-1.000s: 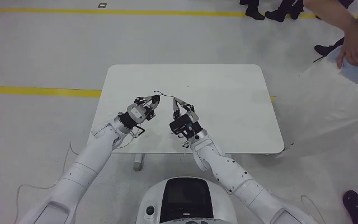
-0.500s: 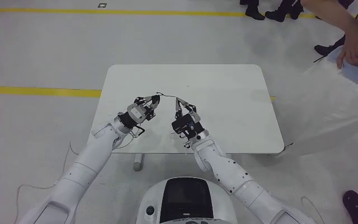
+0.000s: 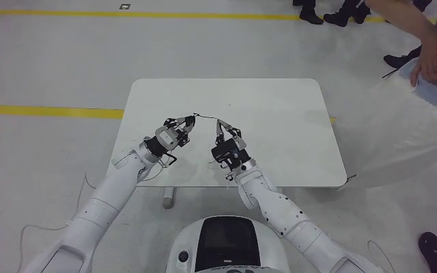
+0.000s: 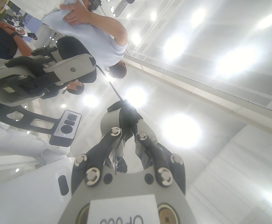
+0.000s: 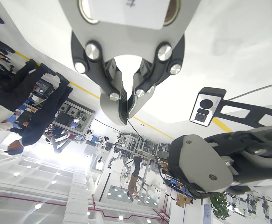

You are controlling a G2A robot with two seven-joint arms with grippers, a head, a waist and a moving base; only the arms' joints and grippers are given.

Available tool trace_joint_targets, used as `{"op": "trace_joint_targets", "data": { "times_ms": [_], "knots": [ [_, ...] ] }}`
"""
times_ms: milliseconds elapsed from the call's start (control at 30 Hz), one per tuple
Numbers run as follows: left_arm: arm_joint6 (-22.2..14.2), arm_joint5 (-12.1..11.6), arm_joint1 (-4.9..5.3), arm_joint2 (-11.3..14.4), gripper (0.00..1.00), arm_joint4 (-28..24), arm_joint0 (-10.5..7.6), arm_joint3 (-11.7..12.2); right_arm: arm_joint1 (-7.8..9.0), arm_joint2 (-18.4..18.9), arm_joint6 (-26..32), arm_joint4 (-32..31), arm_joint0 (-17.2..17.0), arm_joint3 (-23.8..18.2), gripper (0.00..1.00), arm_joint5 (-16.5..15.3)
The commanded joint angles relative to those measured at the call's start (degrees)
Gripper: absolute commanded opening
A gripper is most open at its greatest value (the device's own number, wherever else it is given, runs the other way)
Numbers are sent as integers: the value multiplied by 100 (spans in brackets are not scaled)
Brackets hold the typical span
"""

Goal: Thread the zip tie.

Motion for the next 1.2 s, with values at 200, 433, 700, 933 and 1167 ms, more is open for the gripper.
{"op": "trace_joint_targets", "data": {
  "times_ms": [200,433,700,933,1167],
  "knots": [
    [0,0,0,0,0,0,0,0,9,-13,63,0,22,69,0,0],
    [0,0,0,0,0,0,0,0,30,-35,103,0,57,125,0,0],
    [0,0,0,0,0,0,0,0,63,-44,113,0,57,135,0,0],
    [0,0,0,0,0,0,0,0,89,-44,149,0,31,138,0,0],
    [0,0,0,0,0,0,0,0,109,-29,185,0,4,140,0,0]
  ]
}}
